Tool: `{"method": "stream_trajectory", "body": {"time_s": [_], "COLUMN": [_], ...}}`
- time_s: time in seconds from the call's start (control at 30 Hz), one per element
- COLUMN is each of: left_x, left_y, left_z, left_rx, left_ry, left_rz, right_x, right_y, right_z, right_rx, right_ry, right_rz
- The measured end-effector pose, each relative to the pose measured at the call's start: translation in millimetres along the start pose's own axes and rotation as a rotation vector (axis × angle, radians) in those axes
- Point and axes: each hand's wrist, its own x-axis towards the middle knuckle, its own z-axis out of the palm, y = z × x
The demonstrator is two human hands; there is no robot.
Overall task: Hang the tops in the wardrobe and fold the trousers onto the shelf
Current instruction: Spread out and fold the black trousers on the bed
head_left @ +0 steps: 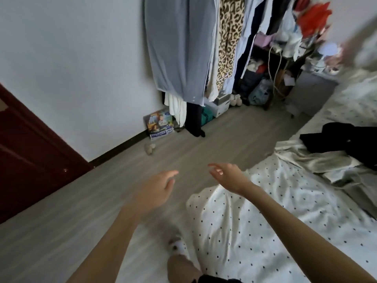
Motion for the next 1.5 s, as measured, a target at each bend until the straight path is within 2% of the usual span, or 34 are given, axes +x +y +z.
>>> {"method": "stream_trajectory", "body": {"time_s": [0.17, 0.23, 0.3, 0.37, 0.5, 0.7, 0.9, 1.07, 1.27, 1.5], "left_x": [149, 192, 245, 271, 336, 426, 530, 568, 584, 599], "left_y": [11, 30, 52, 63, 113, 193, 282, 359, 438, 539], "left_z": [-37, -53, -60, -63, -54, -28, -5, 33, 117, 231], "left_rx": [0.131, 0.174, 0.175, 0.177, 0.204, 0.204, 0.279, 0.283, 0.31, 0.355], "left_ry": [-0.115, -0.111, -0.19, -0.237, -0.409, -0.57, -0.66, -0.831, -1.03, -1.053], "left_rz": [0.239, 0.366, 0.483, 0.536, 0.711, 0.975, 1.162, 1.291, 1.417, 1.551], "right_x": [90, 109, 121, 123, 117, 117, 138, 133, 111, 84], "right_y": [23, 33, 44, 46, 67, 109, 154, 185, 254, 381], "right_z": [-44, -62, -85, -95, -132, -184, -232, -253, -274, -285], "right_rx": [0.062, 0.092, 0.168, 0.195, 0.24, 0.335, 0.384, 0.439, 0.449, 0.592], "right_ry": [0.181, 0.28, 0.405, 0.435, 0.586, 0.871, 1.142, 1.224, 1.376, 1.411], "right_rz": [0.167, 0.24, 0.364, 0.422, 0.611, 0.825, 1.006, 1.202, 1.442, 1.651]}}
